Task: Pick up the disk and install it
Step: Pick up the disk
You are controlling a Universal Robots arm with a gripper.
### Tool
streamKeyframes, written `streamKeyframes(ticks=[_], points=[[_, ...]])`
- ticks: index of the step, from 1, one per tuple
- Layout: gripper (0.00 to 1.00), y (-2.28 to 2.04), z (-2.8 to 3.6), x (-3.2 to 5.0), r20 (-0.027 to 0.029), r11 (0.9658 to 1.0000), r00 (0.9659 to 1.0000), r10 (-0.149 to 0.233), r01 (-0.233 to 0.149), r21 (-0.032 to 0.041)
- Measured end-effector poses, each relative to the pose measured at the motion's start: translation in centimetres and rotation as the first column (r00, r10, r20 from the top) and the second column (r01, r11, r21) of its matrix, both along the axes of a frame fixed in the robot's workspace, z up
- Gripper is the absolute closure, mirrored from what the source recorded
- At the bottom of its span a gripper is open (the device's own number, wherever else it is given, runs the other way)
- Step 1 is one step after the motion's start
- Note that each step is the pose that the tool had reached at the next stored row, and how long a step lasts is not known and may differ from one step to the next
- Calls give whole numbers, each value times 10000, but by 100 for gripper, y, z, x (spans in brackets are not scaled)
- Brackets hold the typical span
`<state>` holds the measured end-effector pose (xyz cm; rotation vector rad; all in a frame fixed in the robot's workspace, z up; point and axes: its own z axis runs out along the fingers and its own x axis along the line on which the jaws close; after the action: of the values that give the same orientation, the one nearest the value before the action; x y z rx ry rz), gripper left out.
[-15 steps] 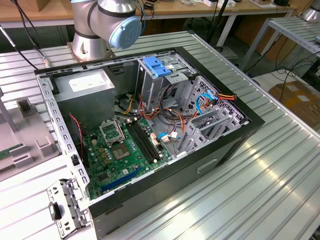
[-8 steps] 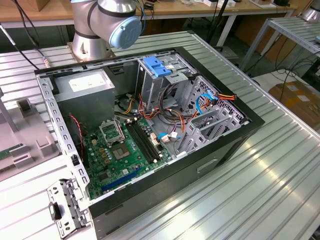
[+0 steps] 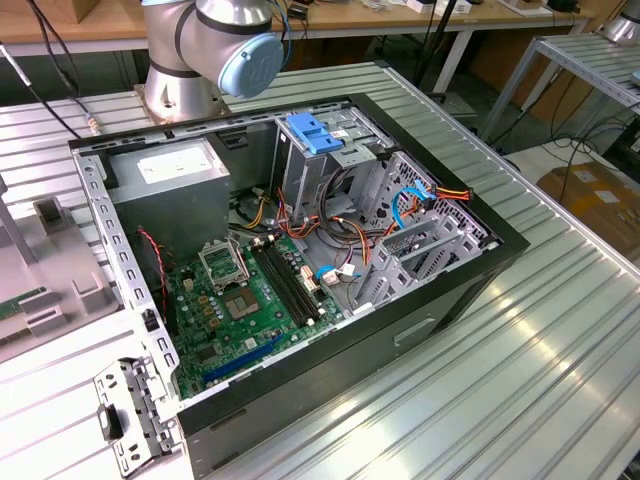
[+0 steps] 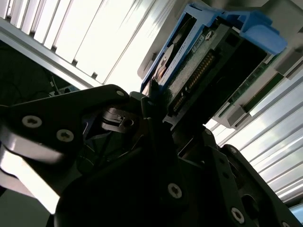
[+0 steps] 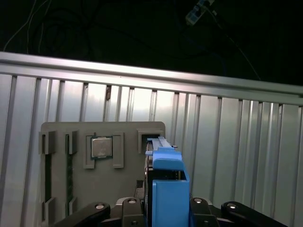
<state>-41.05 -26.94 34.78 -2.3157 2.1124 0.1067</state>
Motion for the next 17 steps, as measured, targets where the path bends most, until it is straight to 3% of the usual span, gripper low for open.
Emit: streamKeyframes(ticks=[17], points=[[64, 0, 215, 0, 0, 10000, 10000, 0, 0, 1]])
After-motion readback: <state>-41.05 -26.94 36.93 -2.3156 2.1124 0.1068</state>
